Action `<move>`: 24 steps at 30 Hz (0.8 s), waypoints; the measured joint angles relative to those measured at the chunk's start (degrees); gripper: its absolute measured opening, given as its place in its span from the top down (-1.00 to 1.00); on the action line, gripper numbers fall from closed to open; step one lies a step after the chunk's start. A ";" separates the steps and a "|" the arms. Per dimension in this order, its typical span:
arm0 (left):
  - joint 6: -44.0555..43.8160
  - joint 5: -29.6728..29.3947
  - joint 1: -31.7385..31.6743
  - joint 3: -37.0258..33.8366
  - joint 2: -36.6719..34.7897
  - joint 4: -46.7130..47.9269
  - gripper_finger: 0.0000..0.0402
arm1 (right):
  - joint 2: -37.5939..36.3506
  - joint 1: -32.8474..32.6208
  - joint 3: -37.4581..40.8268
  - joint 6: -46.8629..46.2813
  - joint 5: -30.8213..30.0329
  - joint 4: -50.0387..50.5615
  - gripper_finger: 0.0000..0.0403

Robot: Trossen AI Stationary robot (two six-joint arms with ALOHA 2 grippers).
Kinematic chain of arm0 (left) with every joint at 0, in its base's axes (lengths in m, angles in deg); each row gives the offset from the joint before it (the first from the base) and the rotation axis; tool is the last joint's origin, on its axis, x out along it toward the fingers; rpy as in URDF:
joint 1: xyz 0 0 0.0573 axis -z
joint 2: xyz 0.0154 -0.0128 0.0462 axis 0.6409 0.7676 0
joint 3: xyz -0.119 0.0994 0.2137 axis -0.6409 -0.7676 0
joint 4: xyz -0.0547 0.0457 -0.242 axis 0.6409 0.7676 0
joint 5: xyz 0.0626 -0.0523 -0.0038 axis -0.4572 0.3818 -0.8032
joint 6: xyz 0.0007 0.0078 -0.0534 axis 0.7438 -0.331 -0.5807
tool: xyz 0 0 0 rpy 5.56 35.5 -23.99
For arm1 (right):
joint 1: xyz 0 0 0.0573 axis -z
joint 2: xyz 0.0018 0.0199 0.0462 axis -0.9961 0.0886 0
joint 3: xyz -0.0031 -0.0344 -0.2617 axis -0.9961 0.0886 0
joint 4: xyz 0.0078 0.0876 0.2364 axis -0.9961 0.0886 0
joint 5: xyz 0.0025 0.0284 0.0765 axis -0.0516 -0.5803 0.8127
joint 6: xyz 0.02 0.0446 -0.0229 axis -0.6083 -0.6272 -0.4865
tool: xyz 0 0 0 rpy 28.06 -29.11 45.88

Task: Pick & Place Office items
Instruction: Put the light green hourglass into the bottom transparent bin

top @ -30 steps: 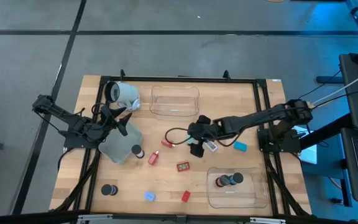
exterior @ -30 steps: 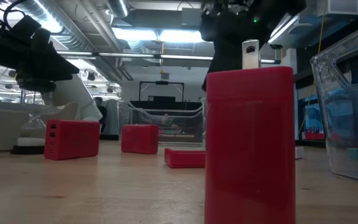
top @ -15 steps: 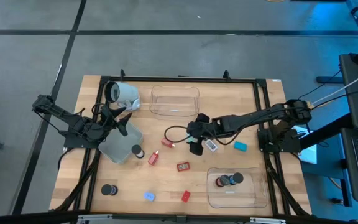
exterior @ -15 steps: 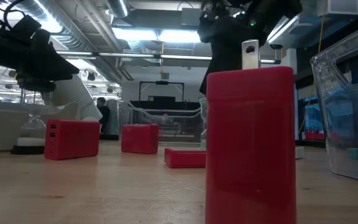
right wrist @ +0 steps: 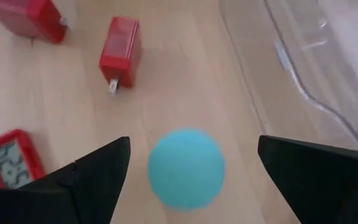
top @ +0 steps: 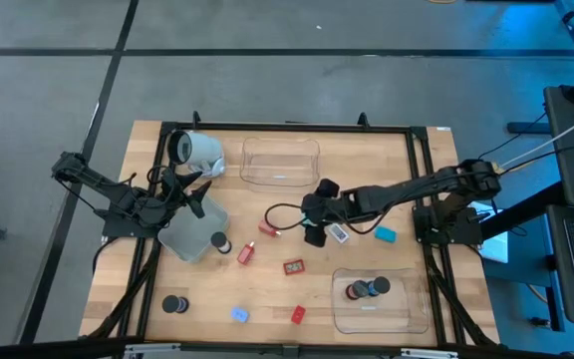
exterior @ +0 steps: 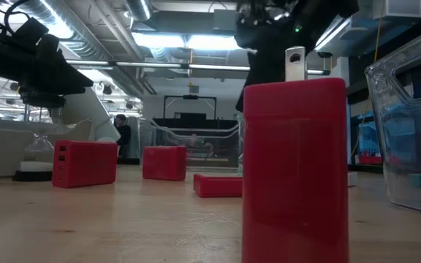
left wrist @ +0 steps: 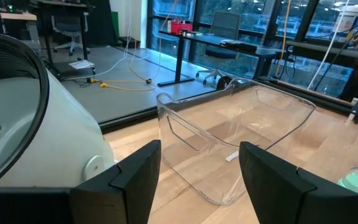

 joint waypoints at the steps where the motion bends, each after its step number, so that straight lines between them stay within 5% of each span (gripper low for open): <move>1: 0.00 0.01 0.01 0.00 0.00 0.00 -0.07 | 0.14 0.15 0.04 -0.36 0.41 0.36 -0.77; 15: -0.02 0.11 0.01 0.00 0.00 -0.02 -0.07 | 3.96 0.40 0.06 -1.58 0.70 0.13 -0.74; 24: -0.02 0.11 0.02 0.00 0.00 -0.02 -0.07 | 3.81 0.04 0.06 -3.80 3.74 0.50 -0.25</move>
